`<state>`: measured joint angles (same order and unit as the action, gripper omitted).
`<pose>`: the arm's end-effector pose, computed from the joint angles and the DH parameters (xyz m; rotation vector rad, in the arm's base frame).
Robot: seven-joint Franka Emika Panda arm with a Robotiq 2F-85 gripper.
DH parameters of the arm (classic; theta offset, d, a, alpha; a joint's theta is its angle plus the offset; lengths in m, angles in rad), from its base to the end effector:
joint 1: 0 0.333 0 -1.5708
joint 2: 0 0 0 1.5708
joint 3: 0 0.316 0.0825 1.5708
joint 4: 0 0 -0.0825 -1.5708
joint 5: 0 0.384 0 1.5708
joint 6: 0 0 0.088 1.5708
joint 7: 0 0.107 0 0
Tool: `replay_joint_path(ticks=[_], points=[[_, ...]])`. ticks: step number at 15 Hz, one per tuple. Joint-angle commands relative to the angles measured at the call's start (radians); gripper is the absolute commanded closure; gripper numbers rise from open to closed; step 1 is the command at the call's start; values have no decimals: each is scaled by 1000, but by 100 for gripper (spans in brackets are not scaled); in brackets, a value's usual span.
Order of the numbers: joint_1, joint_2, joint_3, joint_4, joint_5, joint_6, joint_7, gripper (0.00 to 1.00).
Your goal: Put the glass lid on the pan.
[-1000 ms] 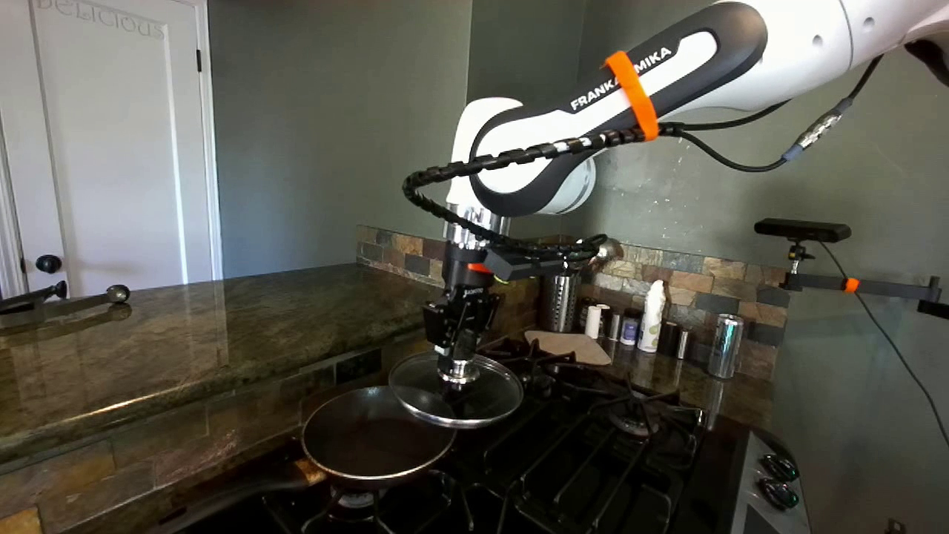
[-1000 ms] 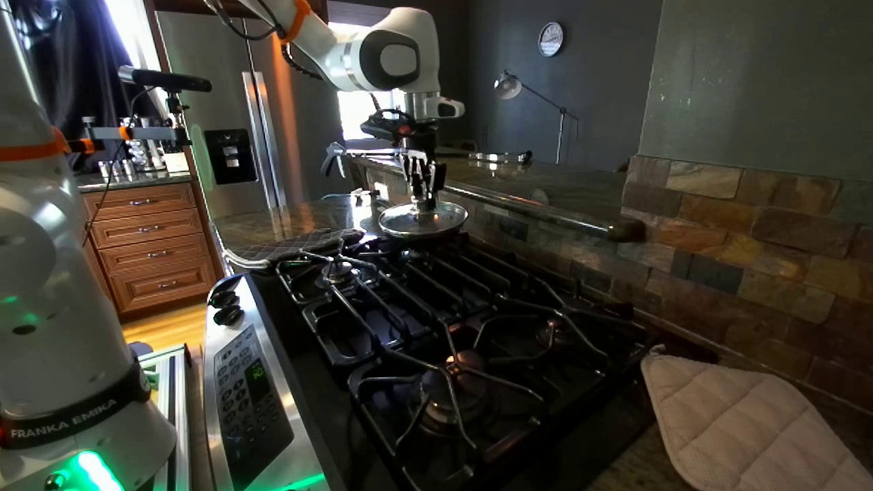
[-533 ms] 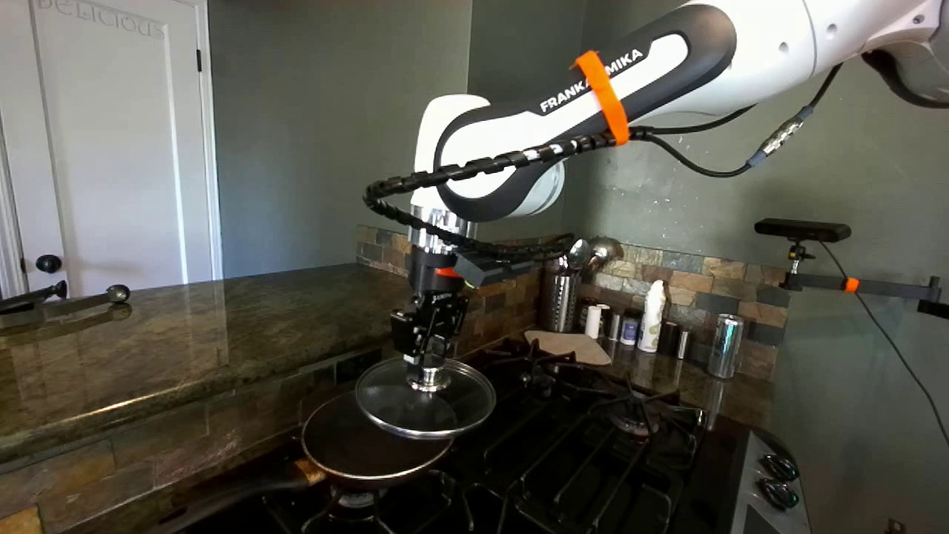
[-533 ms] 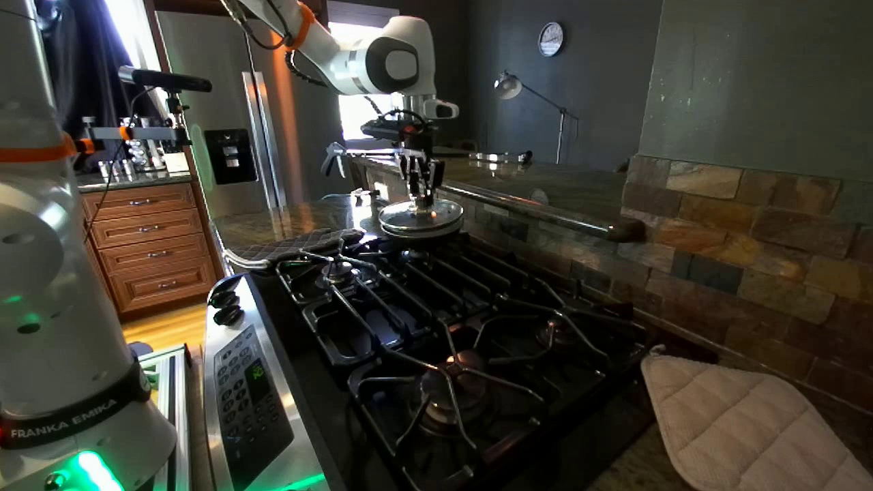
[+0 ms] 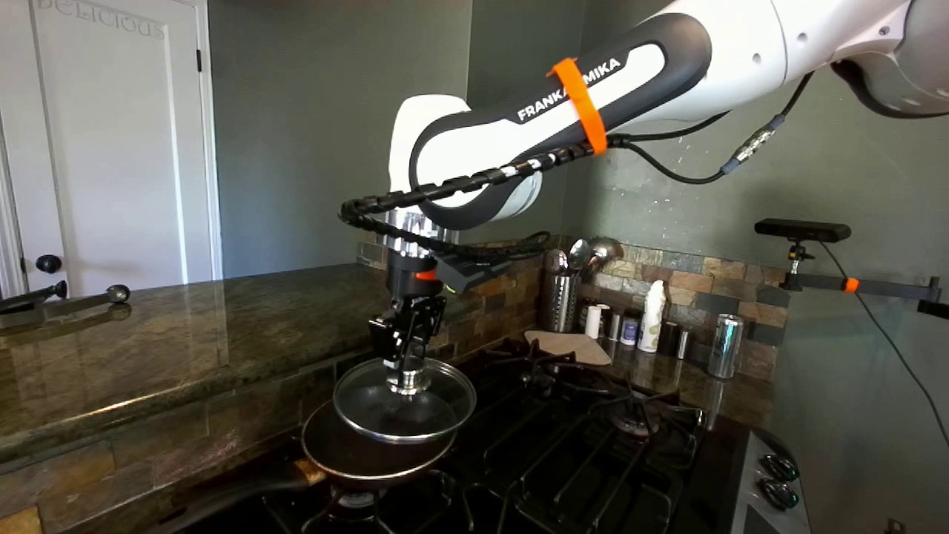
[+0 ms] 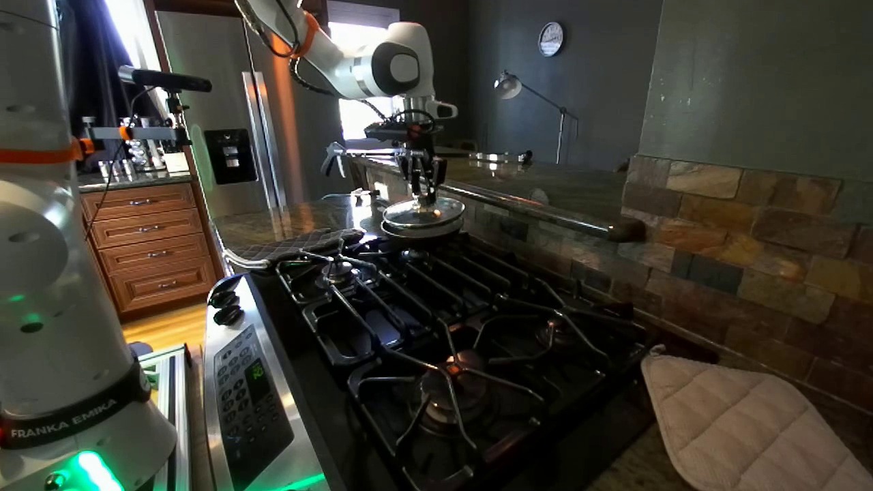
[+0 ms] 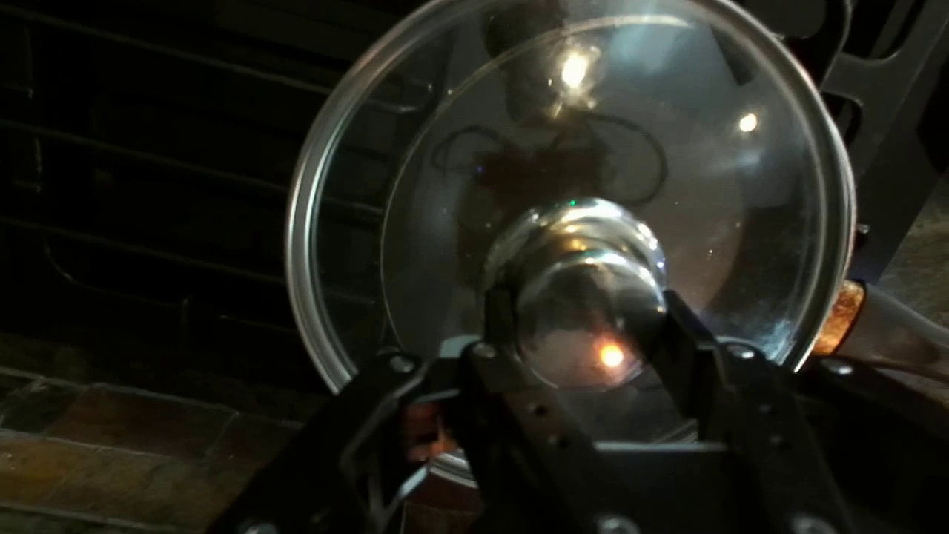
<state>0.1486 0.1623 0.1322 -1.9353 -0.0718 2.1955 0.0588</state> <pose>0.5817 0.1623 0.4127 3.0897 0.4013 0.1634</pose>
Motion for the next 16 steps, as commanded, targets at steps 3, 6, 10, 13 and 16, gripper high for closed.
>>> replay_joint_path(ticks=[3, 6, 10, 13, 16], points=[[15, 45, 16, 72, 3, -49, -67, 77], [22, 61, 21, 86, -5, -52, -88, 77], [29, 77, 23, 100, -12, -59, -109, 77], [31, 87, 24, 106, -20, -62, -119, 77], [31, 95, 25, 114, -24, -77, -130, 77]])
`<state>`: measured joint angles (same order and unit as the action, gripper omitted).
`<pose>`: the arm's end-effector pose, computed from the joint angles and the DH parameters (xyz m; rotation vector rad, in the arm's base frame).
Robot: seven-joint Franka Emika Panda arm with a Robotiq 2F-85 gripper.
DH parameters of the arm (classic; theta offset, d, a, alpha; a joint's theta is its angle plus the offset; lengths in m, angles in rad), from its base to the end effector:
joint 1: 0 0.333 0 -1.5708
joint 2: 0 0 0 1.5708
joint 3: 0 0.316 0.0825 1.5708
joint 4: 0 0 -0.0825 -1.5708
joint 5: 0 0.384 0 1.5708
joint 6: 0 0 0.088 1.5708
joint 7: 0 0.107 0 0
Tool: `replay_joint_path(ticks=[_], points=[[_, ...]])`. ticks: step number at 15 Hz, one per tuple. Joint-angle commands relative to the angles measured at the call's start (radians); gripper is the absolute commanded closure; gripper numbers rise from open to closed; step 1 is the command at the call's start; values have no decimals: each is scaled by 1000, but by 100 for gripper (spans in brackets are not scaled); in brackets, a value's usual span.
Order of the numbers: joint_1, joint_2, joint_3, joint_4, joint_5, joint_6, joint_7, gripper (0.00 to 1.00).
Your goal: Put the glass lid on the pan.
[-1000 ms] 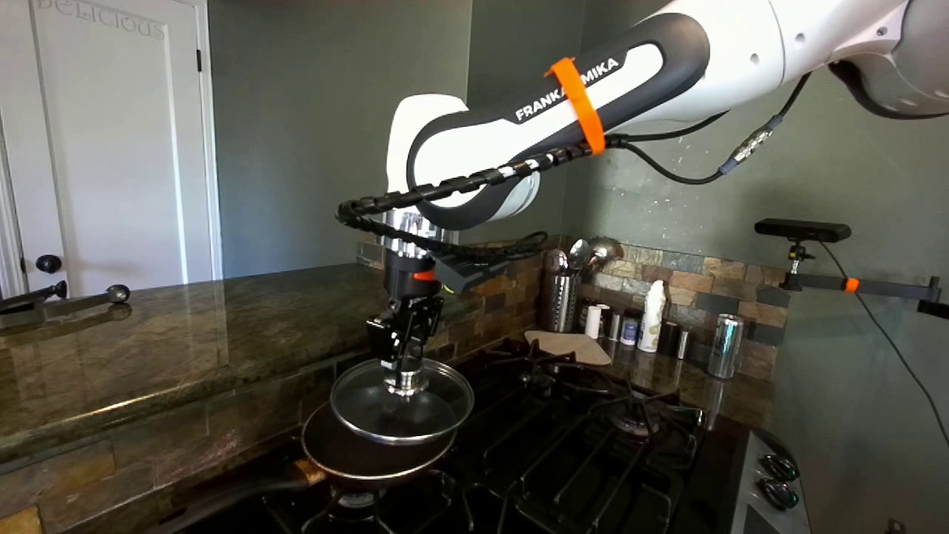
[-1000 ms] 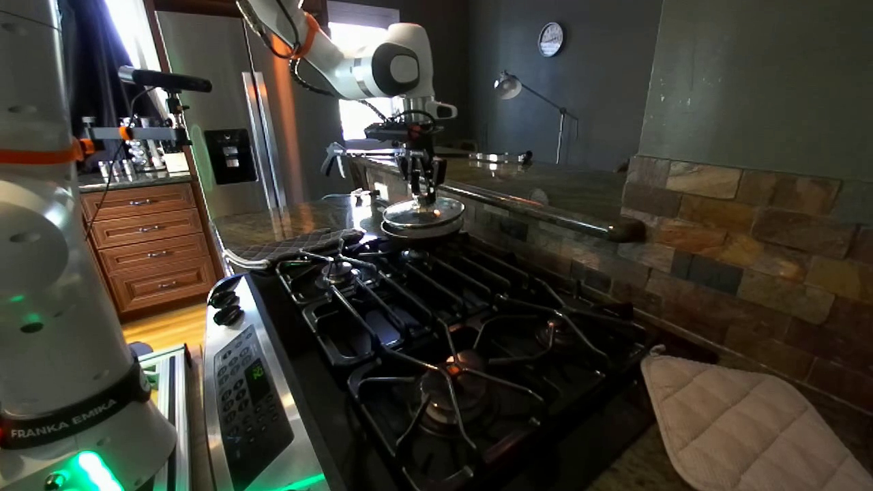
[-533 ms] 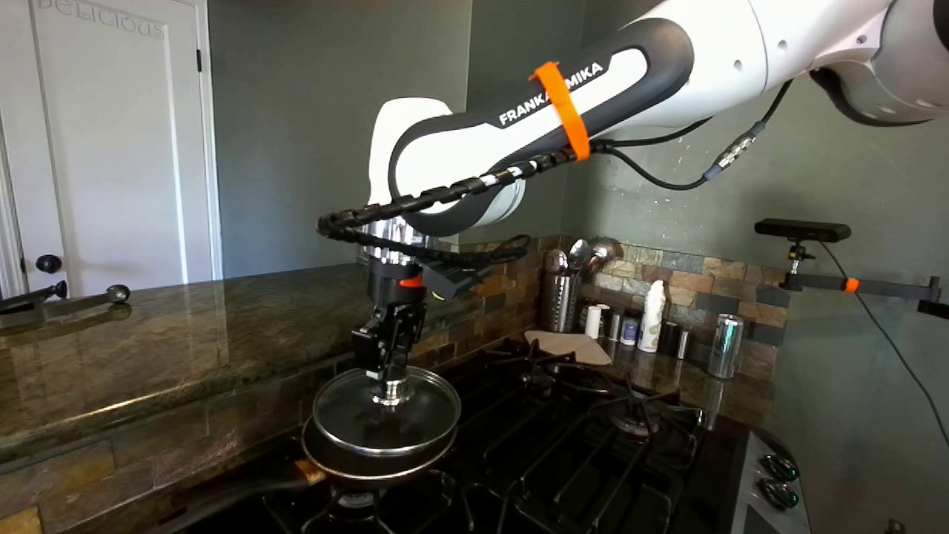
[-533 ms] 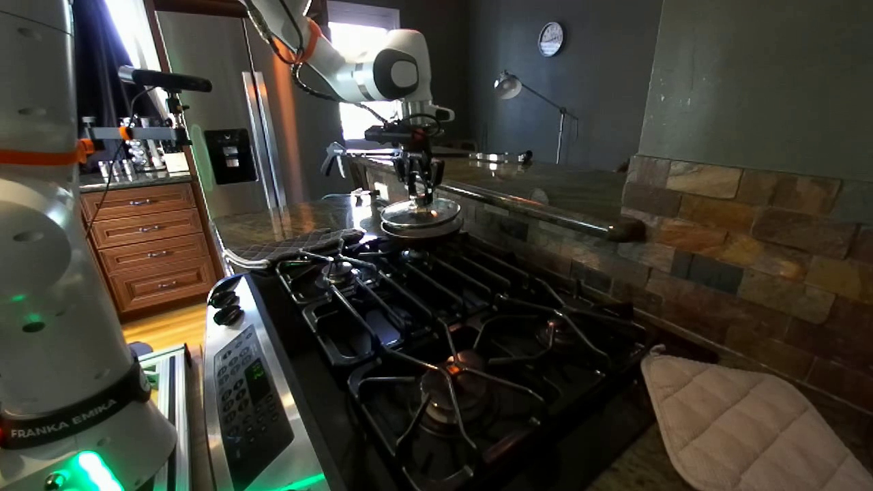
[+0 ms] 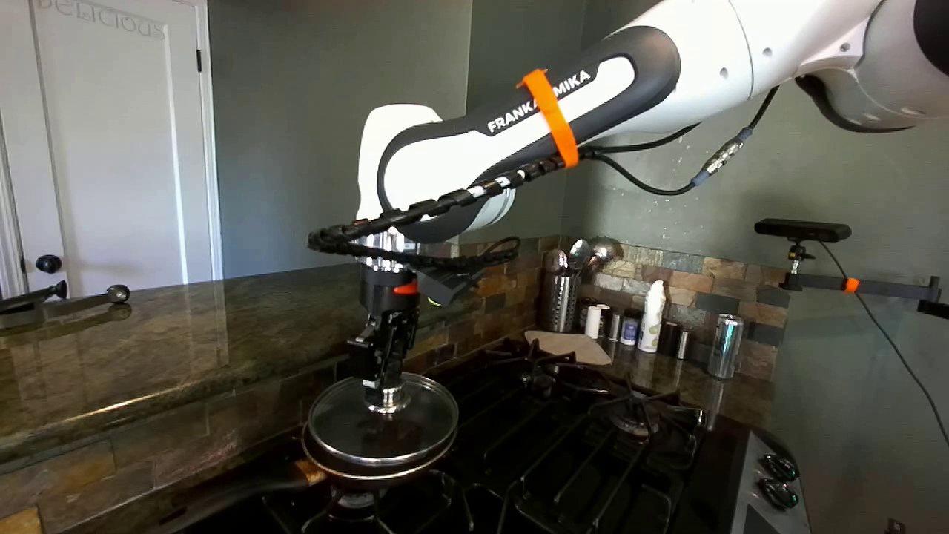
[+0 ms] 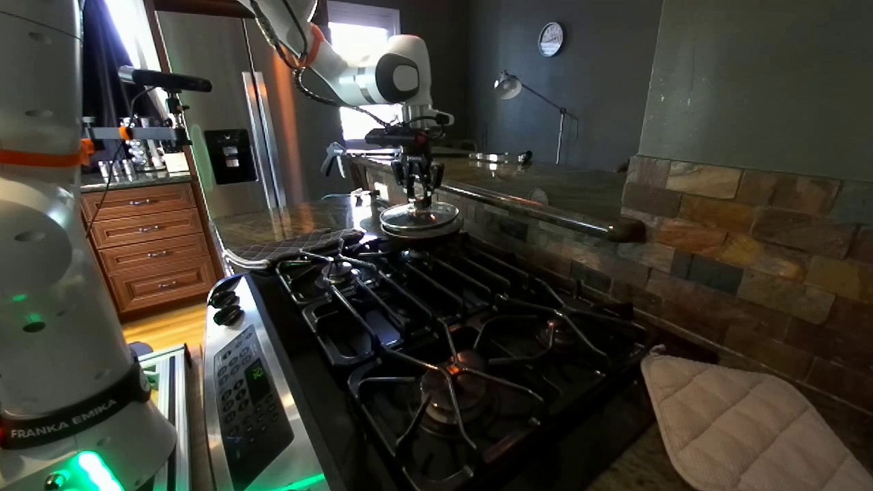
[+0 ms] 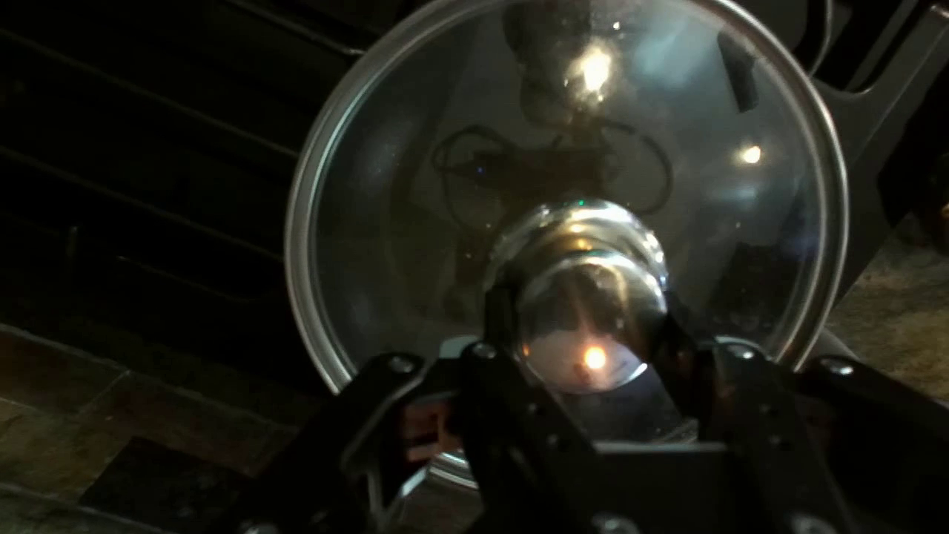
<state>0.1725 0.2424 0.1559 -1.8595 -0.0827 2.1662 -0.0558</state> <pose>0.5928 0.1931 0.3972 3.0469 0.6535 0.1117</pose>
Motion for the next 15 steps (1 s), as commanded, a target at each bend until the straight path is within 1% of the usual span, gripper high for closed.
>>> replay_joint_path(ticks=[1, 15], points=[[6, 18, 2, 40, -10, -50, -23, 77], [4, 52, 7, 63, 2, -31, -34, 77]])
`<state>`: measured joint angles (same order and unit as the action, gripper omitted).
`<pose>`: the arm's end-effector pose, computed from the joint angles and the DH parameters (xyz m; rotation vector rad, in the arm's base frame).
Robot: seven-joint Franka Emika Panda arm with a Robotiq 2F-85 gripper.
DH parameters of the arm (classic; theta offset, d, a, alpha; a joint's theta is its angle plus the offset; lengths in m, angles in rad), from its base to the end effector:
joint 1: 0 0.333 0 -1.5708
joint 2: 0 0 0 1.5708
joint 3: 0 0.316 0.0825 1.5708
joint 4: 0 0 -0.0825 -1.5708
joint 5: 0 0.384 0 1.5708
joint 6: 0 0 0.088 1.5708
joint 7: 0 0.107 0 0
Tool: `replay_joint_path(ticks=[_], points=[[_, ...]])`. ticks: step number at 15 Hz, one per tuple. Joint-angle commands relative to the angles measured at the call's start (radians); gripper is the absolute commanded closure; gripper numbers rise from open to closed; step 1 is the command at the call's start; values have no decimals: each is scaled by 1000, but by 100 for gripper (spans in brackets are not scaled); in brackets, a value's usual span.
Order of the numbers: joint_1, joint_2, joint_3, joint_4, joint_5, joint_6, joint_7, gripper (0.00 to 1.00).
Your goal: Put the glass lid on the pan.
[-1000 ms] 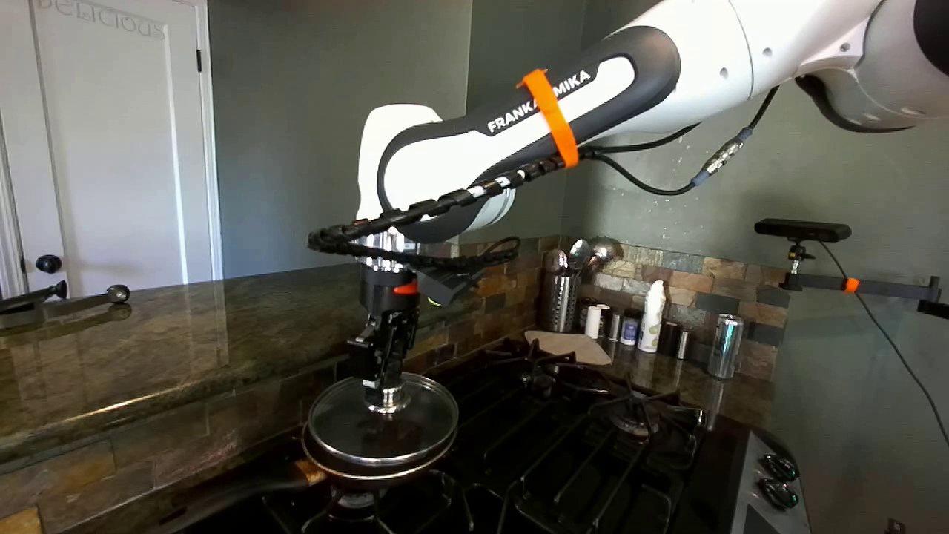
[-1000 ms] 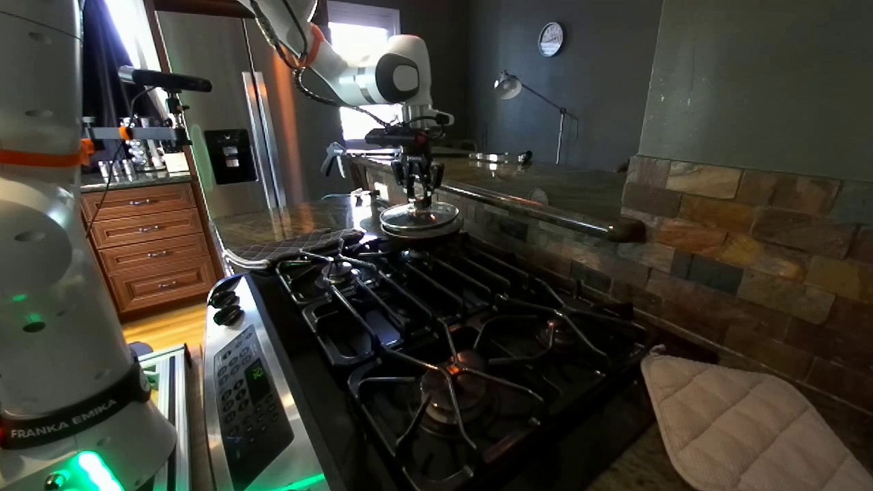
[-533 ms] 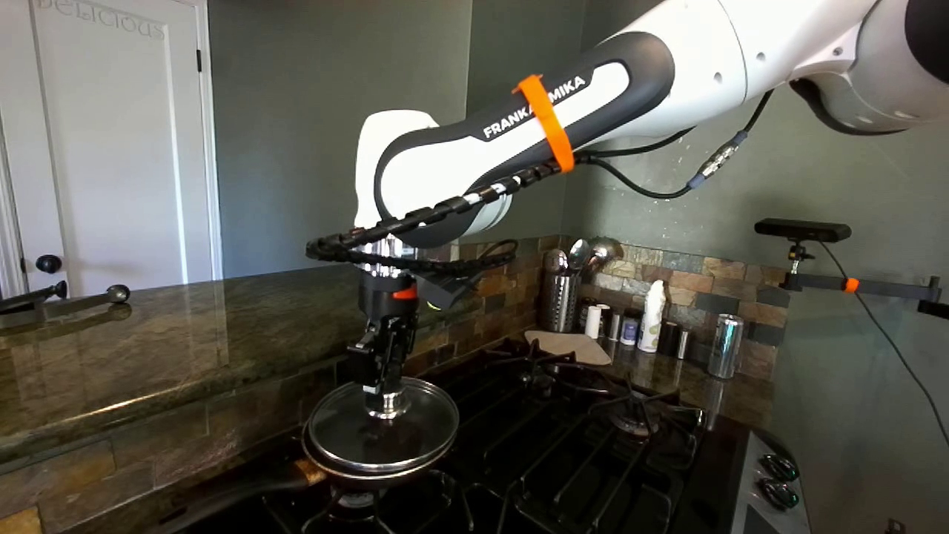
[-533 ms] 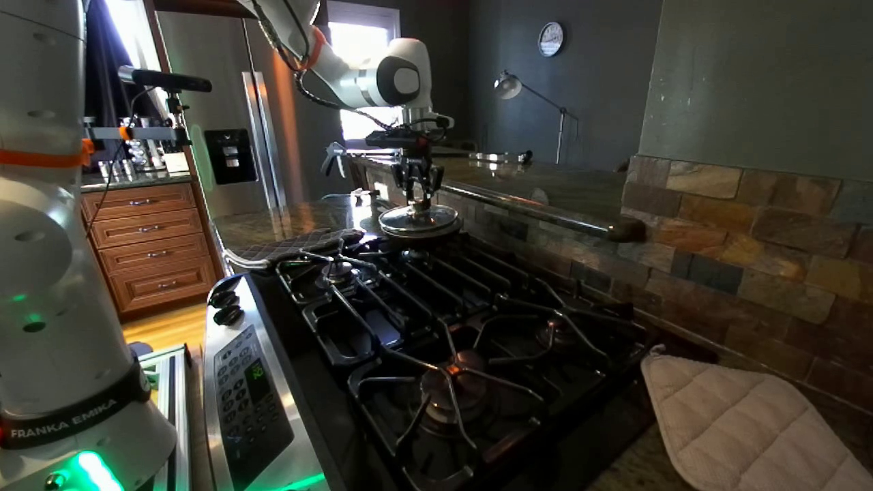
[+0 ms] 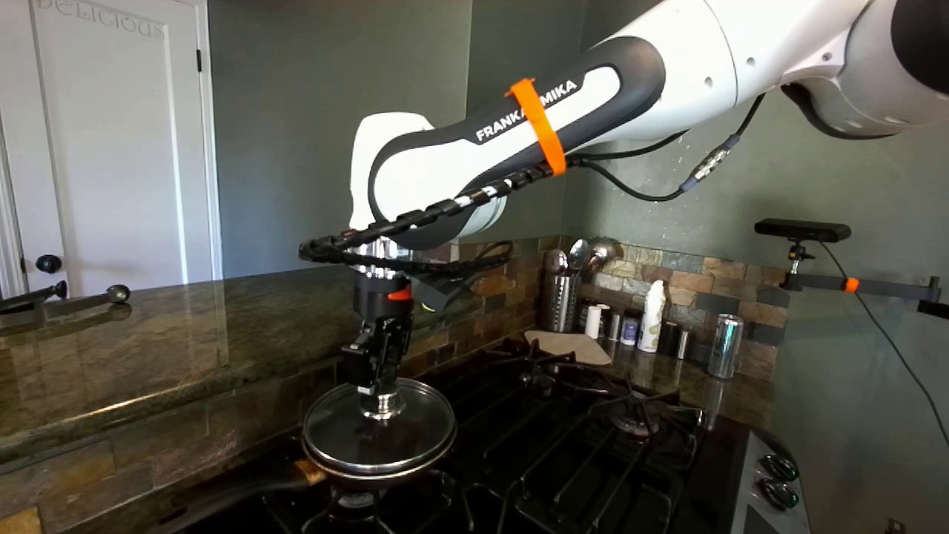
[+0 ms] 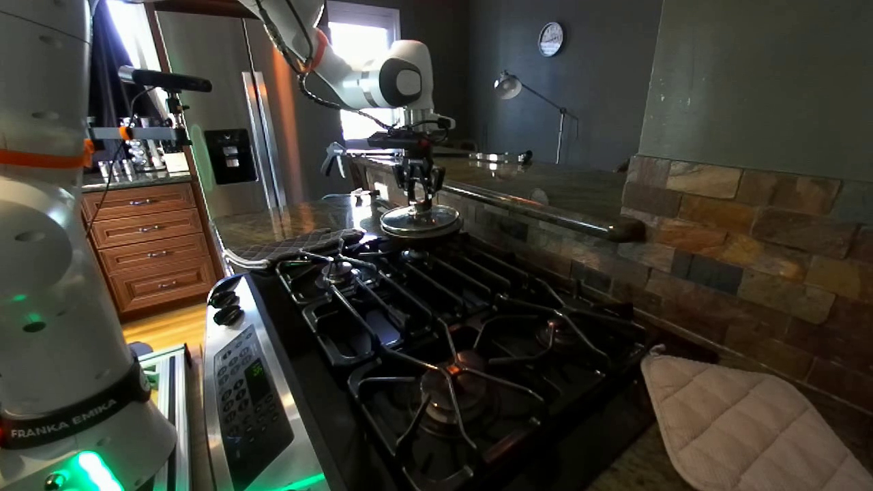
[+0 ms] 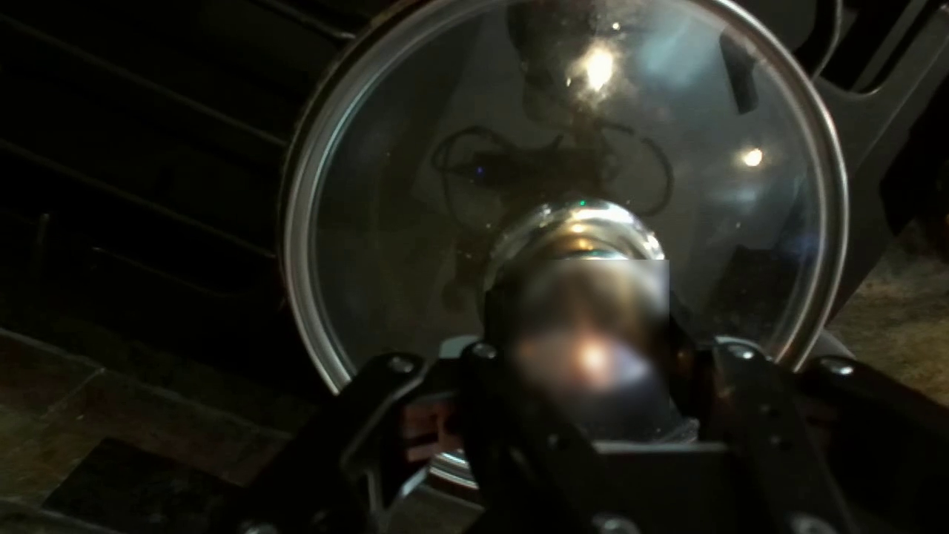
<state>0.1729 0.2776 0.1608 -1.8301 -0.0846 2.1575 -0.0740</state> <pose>0.5995 0.1976 0.3884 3.0425 0.6890 0.0893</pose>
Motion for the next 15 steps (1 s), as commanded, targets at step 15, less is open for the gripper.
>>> replay_joint_path(ticks=[15], points=[[4, 51, 1, 62, 4, -28, -26, 77]])
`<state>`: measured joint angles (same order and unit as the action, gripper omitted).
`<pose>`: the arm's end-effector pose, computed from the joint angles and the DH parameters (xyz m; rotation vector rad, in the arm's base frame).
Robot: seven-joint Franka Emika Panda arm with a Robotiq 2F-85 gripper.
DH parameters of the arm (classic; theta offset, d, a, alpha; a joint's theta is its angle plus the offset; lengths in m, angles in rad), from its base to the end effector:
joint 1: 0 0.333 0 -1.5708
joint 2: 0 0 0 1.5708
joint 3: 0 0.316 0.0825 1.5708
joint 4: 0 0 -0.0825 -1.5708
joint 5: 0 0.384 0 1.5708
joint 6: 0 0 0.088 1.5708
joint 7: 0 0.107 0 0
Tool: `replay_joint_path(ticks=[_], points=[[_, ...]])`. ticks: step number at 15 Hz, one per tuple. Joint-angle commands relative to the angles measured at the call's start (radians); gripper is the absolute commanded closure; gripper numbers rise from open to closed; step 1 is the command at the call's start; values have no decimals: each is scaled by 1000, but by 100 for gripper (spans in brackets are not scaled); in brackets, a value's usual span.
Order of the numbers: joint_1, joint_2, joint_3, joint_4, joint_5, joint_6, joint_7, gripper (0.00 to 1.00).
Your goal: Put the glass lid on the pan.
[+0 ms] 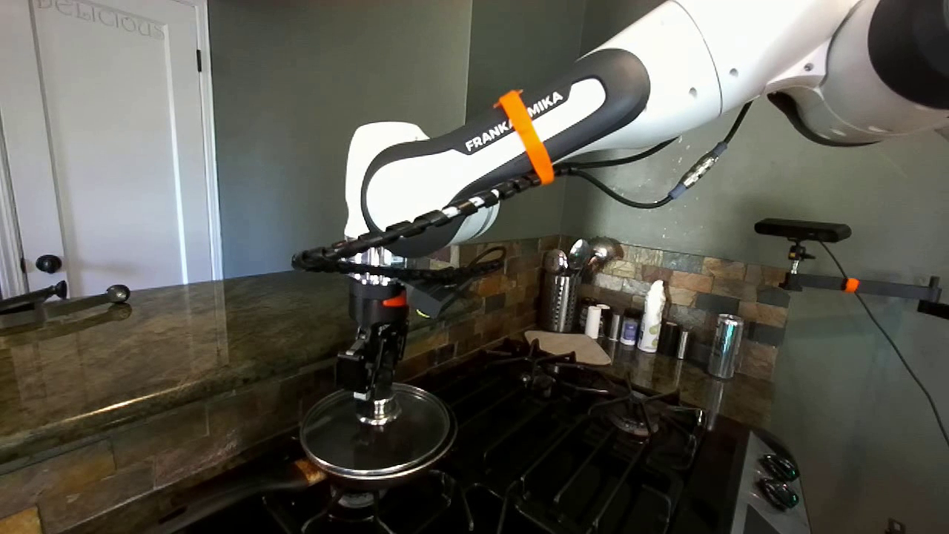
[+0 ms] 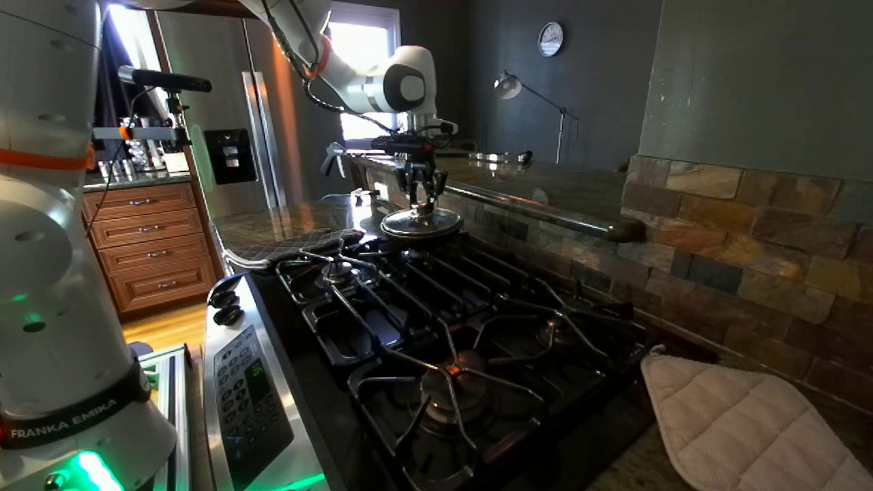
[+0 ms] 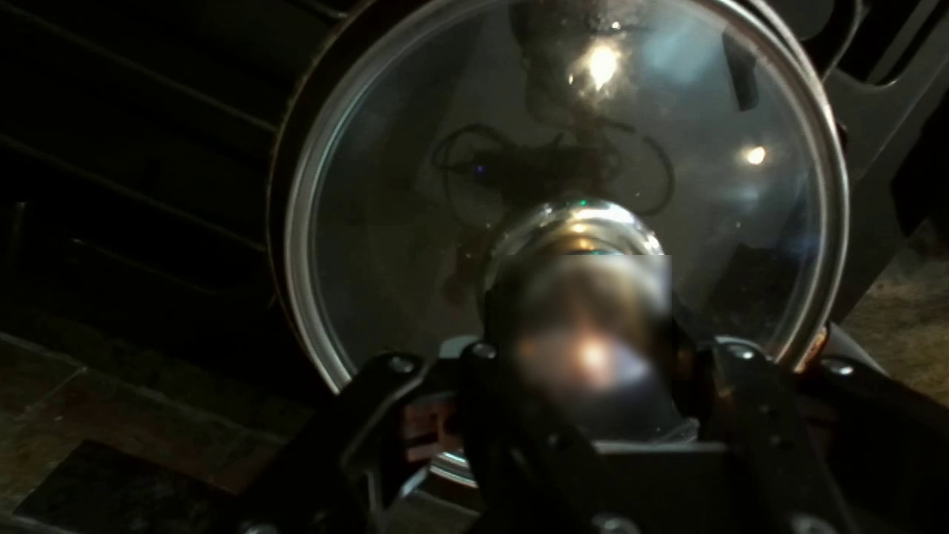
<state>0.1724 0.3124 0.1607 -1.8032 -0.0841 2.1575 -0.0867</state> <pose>0.6074 0.1990 0.3790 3.0436 0.7062 0.0766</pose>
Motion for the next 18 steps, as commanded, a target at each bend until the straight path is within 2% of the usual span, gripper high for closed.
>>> replay_joint_path(ticks=[1, 3, 4, 5, 6, 9, 11, 17, 18], points=[[4, 17, 1, 35, 3, -28, -13, 77], [3, 17, 1, 37, 5, -28, -15, 77], [3, 17, 1, 37, 5, -29, -15, 65], [4, 17, -1, 37, 2, -29, -11, 27], [3, 17, -1, 37, 3, -30, -11, 25], [2, 15, -2, 46, 2, -31, -12, 4], [2, 14, -2, 50, 1, -33, -13, 0], [-3, 10, 1, 61, 12, -54, -32, 0], [-3, 11, 2, 63, 14, -65, -38, 9]])
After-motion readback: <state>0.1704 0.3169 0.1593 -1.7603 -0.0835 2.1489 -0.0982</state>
